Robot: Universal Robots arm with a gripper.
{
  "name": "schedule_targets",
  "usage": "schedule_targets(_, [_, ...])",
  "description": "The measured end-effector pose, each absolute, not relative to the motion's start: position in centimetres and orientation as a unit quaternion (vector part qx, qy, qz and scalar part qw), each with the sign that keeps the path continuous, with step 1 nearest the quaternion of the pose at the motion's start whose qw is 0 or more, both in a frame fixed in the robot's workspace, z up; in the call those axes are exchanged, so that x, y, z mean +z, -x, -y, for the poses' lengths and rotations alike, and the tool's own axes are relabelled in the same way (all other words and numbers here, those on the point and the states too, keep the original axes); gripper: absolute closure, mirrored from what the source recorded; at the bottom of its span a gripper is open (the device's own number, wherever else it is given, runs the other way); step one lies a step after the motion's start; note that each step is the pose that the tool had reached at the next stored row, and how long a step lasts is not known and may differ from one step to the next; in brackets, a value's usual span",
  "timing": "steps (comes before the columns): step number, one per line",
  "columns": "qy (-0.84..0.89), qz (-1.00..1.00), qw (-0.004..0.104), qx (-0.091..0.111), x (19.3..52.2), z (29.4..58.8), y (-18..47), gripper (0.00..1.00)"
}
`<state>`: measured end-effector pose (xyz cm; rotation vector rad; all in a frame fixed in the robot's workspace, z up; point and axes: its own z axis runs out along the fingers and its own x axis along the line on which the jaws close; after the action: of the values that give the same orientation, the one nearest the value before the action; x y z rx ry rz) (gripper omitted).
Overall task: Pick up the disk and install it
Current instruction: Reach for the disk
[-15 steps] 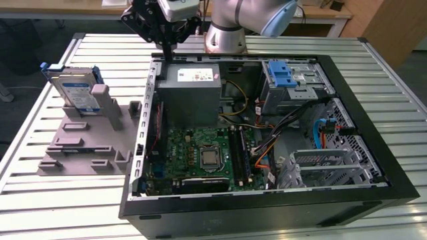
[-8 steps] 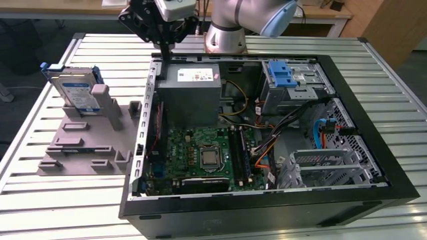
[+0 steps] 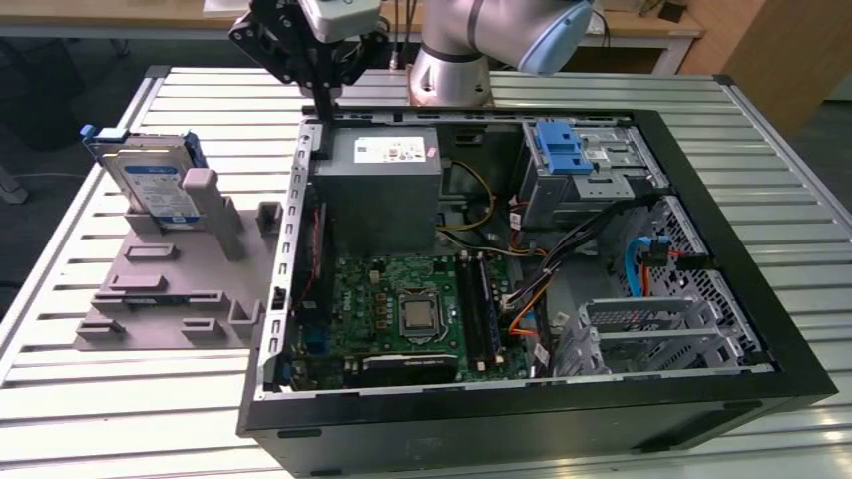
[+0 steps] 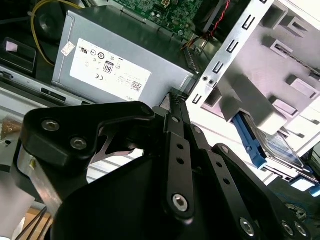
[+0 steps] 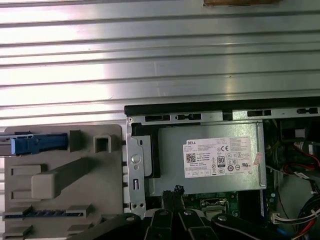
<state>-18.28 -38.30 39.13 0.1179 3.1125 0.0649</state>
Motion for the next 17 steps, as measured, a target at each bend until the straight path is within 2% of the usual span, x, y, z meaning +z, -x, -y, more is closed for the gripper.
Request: schedule_targets(17, [-0.038,-0.999,0.013,0.021,39.1,37.9,20.0,0.89])
